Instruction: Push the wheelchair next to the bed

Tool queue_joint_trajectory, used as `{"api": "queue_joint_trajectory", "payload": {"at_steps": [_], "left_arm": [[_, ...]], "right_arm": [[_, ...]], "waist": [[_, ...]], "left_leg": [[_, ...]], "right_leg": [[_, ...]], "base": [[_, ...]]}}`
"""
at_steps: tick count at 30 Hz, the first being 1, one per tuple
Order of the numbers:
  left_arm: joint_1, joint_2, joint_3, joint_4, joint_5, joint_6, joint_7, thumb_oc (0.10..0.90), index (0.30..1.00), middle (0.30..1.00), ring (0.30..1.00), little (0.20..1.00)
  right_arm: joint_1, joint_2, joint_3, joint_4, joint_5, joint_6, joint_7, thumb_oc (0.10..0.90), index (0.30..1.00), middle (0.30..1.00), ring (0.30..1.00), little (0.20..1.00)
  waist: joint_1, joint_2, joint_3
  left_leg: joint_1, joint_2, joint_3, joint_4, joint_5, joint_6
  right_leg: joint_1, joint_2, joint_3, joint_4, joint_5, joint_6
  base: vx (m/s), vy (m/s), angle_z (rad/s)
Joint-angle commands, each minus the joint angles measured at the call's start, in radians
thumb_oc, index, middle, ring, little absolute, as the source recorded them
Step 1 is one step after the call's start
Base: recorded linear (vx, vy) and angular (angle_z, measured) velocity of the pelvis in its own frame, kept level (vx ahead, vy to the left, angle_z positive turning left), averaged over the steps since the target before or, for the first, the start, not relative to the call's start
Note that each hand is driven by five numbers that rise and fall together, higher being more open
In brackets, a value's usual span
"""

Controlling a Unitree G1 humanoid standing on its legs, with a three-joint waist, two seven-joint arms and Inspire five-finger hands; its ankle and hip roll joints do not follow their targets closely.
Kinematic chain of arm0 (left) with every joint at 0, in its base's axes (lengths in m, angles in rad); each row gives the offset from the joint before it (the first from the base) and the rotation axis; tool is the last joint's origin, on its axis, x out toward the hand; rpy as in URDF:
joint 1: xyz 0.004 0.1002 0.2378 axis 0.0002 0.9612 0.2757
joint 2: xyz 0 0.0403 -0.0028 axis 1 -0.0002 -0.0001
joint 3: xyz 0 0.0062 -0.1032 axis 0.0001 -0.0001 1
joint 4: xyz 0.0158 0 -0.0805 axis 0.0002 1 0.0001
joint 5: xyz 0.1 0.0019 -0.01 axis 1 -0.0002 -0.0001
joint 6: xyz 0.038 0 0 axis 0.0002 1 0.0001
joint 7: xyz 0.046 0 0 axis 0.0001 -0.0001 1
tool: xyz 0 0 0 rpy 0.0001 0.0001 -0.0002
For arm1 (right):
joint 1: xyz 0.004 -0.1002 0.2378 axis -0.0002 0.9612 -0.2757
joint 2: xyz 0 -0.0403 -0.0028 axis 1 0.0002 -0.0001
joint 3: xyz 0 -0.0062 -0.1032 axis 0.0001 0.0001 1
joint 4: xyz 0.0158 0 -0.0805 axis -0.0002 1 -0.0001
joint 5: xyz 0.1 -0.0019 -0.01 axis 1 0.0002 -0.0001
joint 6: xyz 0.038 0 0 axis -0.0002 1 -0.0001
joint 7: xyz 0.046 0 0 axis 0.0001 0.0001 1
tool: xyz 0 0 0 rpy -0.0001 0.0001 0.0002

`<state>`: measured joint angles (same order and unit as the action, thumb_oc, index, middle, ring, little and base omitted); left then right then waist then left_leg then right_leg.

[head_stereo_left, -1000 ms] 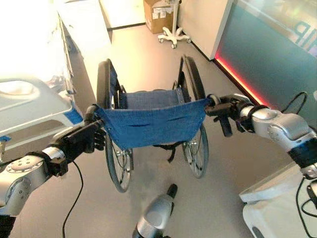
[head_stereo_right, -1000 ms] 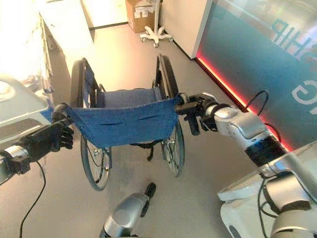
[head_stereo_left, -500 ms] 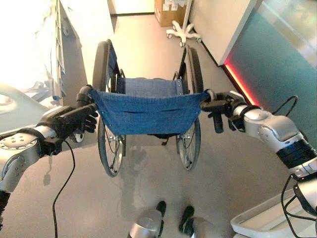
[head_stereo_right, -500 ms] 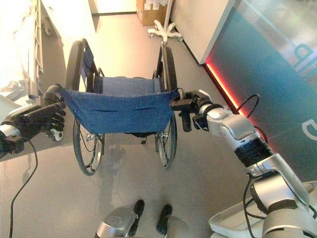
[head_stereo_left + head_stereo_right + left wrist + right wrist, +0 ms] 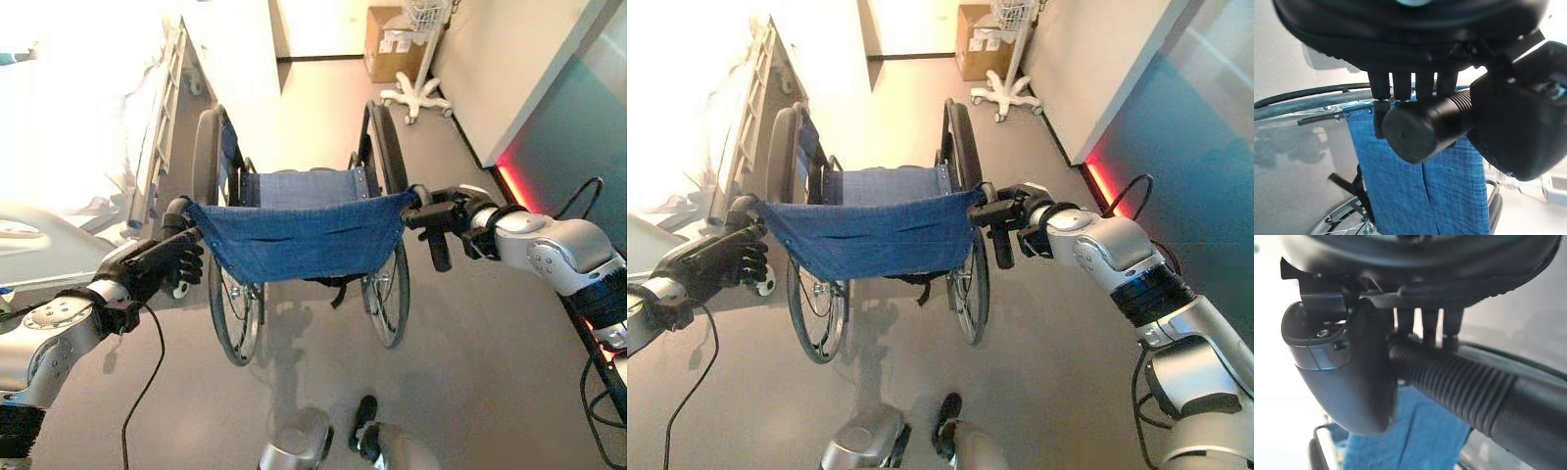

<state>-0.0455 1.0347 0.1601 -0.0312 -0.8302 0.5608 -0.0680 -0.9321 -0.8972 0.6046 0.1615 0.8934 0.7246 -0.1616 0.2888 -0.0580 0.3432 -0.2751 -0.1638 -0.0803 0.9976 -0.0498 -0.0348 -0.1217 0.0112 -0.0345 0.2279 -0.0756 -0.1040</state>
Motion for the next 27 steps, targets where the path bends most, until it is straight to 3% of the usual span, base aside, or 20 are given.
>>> {"api": "queue_joint_trajectory", "payload": {"at_steps": [1,3,5,7,9,10,12,13,14,15,16,18,19,20,21,23,24,25,26,27], "left_arm": [[-0.038,0.039,0.081,-0.034,0.009,-0.062,0.050,0.400,0.300,0.300,0.300,0.300],[-0.034,0.055,0.092,-0.011,0.001,-0.071,0.046,0.400,0.300,0.300,0.300,0.300],[-0.019,0.048,0.091,-0.002,0.019,-0.088,0.030,0.400,0.300,0.300,0.300,0.300],[0.004,0.029,0.081,-0.027,0.036,-0.104,0.034,0.400,0.300,0.300,0.300,0.300],[0.012,0.019,0.076,-0.054,0.041,-0.112,0.039,0.400,0.300,0.300,0.300,0.300],[0.009,0.022,0.074,-0.058,0.043,-0.121,0.036,0.400,0.300,0.300,0.300,0.300],[-0.003,0.044,0.090,-0.047,0.035,-0.113,0.027,0.400,0.300,0.300,0.300,0.300],[-0.019,0.056,0.092,-0.036,0.027,-0.098,0.023,0.400,0.300,0.300,0.300,0.300],[-0.033,0.063,0.089,-0.026,0.028,-0.084,0.017,0.400,0.300,0.300,0.300,0.300],[-0.045,0.067,0.088,-0.015,0.043,-0.072,-0.002,0.400,0.300,0.300,0.300,0.300],[-0.059,0.070,0.083,-0.009,0.064,-0.063,-0.024,0.400,0.300,0.300,0.300,0.300],[-0.089,0.081,0.070,-0.002,0.065,-0.047,-0.027,0.400,0.300,0.300,0.300,0.300],[-0.104,0.083,0.061,0.003,0.062,-0.043,-0.027,0.400,0.300,0.300,0.300,0.300],[-0.117,0.092,0.053,0.011,0.054,-0.039,-0.029,0.400,0.300,0.300,0.300,0.300],[-0.133,0.102,0.034,0.023,0.045,-0.041,-0.037,0.400,0.300,0.300,0.300,0.300],[-0.144,0.115,0.021,0.021,0.030,-0.044,-0.039,0.400,0.300,0.300,0.300,0.300],[-0.151,0.133,0.017,0.025,0.009,-0.057,-0.039,0.400,0.300,0.300,0.300,0.300],[-0.155,0.142,0.016,0.033,-0.007,-0.078,-0.037,0.400,0.300,0.300,0.300,0.300],[-0.155,0.144,0.017,0.036,-0.013,-0.083,-0.035,0.400,0.300,0.300,0.300,0.300],[-0.165,0.153,0.013,0.049,-0.030,-0.102,-0.034,0.400,0.300,0.300,0.300,0.300]], "right_arm": [[-0.129,-0.106,-0.003,-0.198,-0.032,-0.145,0.107,0.400,0.300,0.300,0.300,0.300],[-0.124,-0.079,-0.004,-0.194,-0.044,-0.146,0.097,0.400,0.300,0.300,0.300,0.300],[-0.111,-0.040,-0.003,-0.173,-0.062,-0.155,0.081,0.400,0.300,0.300,0.300,0.300],[-0.076,-0.025,-0.010,-0.156,-0.086,-0.169,0.072,0.400,0.300,0.300,0.300,0.300],[-0.034,-0.018,-0.025,-0.144,-0.114,-0.187,0.062,0.400,0.300,0.300,0.300,0.300],[0.002,-0.003,-0.044,-0.126,-0.150,-0.207,0.069,0.400,0.300,0.300,0.300,0.300],[0.011,0.043,-0.047,-0.070,-0.181,-0.250,0.087,0.400,0.300,0.300,0.300,0.300],[0.014,0.069,-0.049,-0.044,-0.188,-0.265,0.092,0.400,0.300,0.300,0.300,0.300],[0.020,0.080,-0.055,-0.035,-0.194,-0.268,0.097,0.400,0.300,0.300,0.300,0.300],[0.024,0.082,-0.054,-0.031,-0.192,-0.271,0.093,0.400,0.300,0.300,0.300,0.300],[0.033,0.079,-0.060,-0.033,-0.189,-0.271,0.086,0.400,0.300,0.300,0.300,0.300],[0.031,0.070,-0.070,-0.038,-0.168,-0.274,0.082,0.400,0.300,0.300,0.300,0.300],[0.023,0.068,-0.067,-0.041,-0.158,-0.274,0.076,0.400,0.300,0.300,0.300,0.300],[0.020,0.067,-0.068,-0.046,-0.154,-0.271,0.075,0.400,0.300,0.300,0.300,0.300],[0.023,0.061,-0.073,-0.066,-0.152,-0.259,0.067,0.400,0.300,0.300,0.300,0.300],[0.027,0.046,-0.081,-0.093,-0.152,-0.239,0.055,0.400,0.300,0.300,0.300,0.300],[0.035,0.018,-0.096,-0.119,-0.150,-0.226,0.053,0.400,0.300,0.300,0.300,0.300],[0.033,-0.002,-0.105,-0.124,-0.153,-0.232,0.060,0.400,0.300,0.300,0.300,0.300],[0.031,-0.006,-0.106,-0.124,-0.155,-0.235,0.064,0.400,0.300,0.300,0.300,0.300],[0.009,-0.019,-0.098,-0.120,-0.147,-0.245,0.062,0.400,0.300,0.300,0.300,0.300]], "waist": [[-0.080,-0.049,-0.078],[-0.055,-0.035,-0.070],[-0.022,-0.010,-0.070],[0.004,0.014,-0.074],[0.008,0.019,-0.073],[0.022,0.019,-0.077],[0.051,0.014,-0.089],[0.063,0.002,-0.098],[0.072,-0.011,-0.105],[0.081,-0.028,-0.112],[0.082,-0.042,-0.120],[0.075,-0.041,-0.129],[0.069,-0.034,-0.133],[0.057,-0.036,-0.129],[0.038,-0.030,-0.130],[0.028,-0.018,-0.130],[0.011,-0.017,-0.114],[0.003,-0.011,-0.102],[0.000,-0.009,-0.098],[-0.013,-0.008,-0.085]], "left_leg": [[0.070,0.061,0.031,-0.198,0.086,0.011],[0.055,0.081,0.070,-0.427,0.099,0.016],[0.005,0.103,0.118,-0.646,0.181,-0.009],[-0.049,0.127,0.215,-0.832,0.270,-0.038],[-0.070,0.129,0.288,-0.897,0.284,-0.053],[-0.077,0.118,0.296,-0.905,0.281,-0.044],[-0.048,0.084,0.251,-0.953,0.238,0.000],[-0.034,0.068,0.239,-0.906,0.199,0.030],[-0.033,0.059,0.240,-0.878,0.176,0.047],[-0.025,0.044,0.237,-0.868,0.150,0.076],[-0.003,0.031,0.236,-0.867,0.127,0.103],[0.042,0.031,0.193,-0.869,0.112,0.115],[0.053,0.039,0.185,-0.862,0.105,0.116],[0.064,0.030,0.169,-0.847,0.092,0.120],[0.071,0.025,0.151,-0.822,0.079,0.120],[0.064,0.027,0.133,-0.797,0.074,0.111],[0.055,0.019,0.105,-0.745,0.060,0.094],[0.054,0.018,0.073,-0.717,0.056,0.081],[0.056,0.019,0.066,-0.713,0.054,0.079],[0.077,0.012,0.039,-0.707,0.030,0.075]], "right_leg": [[0.136,-0.035,-0.202,-0.127,0.094,0.155],[0.184,-0.006,-0.193,-0.124,0.054,0.152],[0.249,0.041,-0.205,-0.142,0.007,0.136],[0.326,0.087,-0.226,-0.162,-0.034,0.124],[0.378,0.104,-0.242,-0.160,-0.081,0.121],[0.397,0.112,-0.245,-0.140,-0.119,0.116],[0.405,0.114,-0.218,-0.078,-0.155,0.130],[0.411,0.103,-0.220,-0.022,-0.157,0.143],[0.418,0.090,-0.229,0.019,-0.133,0.163],[0.410,0.078,-0.233,0.113,-0.058,0.202],[0.371,0.068,-0.223,0.264,0.077,0.274],[0.291,0.064,-0.210,0.470,0.197,0.340],[0.260,0.064,-0.203,0.491,0.217,0.342],[0.231,0.042,-0.192,0.485,0.200,0.337],[0.204,0.010,-0.191,0.423,0.144,0.306],[0.190,0.000,-0.194,0.322,0.076,0.266],[0.183,-0.022,-0.194,0.133,0.000,0.227],[0.170,-0.039,-0.189,0.006,-0.004,0.211],[0.169,-0.041,-0.189,-0.009,-0.005,0.209],[0.133,-0.071,-0.169,-0.099,0.051,0.223]], "base": [[0.42,-0.106,0.43],[0.42,-0.074,0.30],[0.52,-0.068,0.04],[0.56,-0.061,-0.08],[0.59,-0.073,-0.05],[0.70,-0.065,-0.02],[0.60,-0.046,-0.30],[0.52,-0.051,-0.99],[0.53,-0.011,-0.87],[0.53,0.051,-0.53],[0.52,0.069,-0.08],[0.46,0.041,0.10],[0.39,0.016,0.19],[0.42,0.000,0.07],[0.41,-0.034,0.09],[0.32,-0.117,0.34],[0.29,-0.239,0.64],[0.29,-0.235,0.75],[0.19,-0.212,0.82],[0.14,-0.154,0.72]]}}
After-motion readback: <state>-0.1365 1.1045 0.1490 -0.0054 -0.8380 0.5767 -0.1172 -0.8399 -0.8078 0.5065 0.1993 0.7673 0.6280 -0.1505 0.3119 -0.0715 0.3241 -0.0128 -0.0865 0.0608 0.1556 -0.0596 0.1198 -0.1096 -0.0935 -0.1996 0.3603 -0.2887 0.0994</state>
